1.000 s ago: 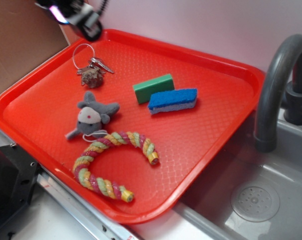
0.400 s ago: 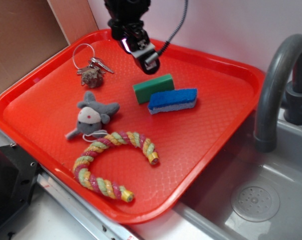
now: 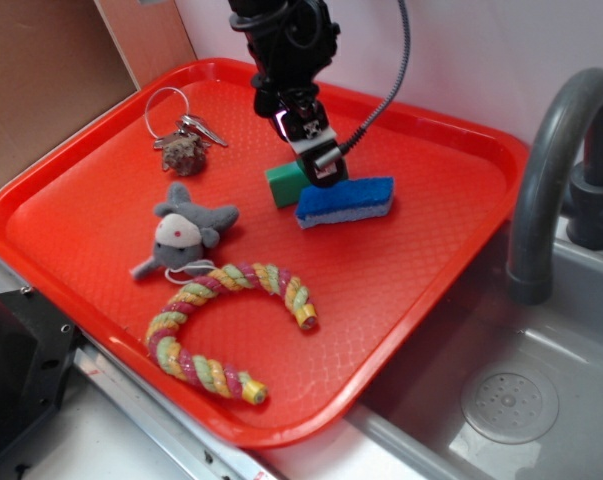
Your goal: Grab the green block.
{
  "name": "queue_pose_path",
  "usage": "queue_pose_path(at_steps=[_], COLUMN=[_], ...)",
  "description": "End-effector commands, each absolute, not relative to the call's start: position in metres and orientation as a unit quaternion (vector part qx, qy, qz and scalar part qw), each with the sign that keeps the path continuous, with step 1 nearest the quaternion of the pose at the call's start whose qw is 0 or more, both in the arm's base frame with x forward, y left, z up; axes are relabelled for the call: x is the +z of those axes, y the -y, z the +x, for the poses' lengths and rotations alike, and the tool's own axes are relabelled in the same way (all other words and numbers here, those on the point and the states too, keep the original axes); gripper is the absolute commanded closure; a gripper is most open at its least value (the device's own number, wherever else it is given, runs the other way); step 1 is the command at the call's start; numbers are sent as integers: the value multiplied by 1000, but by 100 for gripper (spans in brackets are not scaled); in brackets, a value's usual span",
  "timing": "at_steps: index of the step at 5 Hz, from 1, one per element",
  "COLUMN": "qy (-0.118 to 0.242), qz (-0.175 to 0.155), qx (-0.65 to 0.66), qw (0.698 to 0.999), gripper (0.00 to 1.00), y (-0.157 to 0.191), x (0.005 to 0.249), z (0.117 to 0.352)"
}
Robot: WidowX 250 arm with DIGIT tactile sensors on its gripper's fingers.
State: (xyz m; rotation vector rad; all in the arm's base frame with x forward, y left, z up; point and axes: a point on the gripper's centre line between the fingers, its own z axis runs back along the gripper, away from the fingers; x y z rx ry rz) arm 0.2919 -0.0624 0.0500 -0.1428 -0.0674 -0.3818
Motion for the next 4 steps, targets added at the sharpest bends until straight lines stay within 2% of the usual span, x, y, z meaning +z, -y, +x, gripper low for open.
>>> queue_pose_path(at_steps=[1,4], qy=[28,21], qz=[-50,-40], qx=[-202,-163], qw=[978,986], gripper=[0,0], y=[84,71], x=[39,33], z=[289,281])
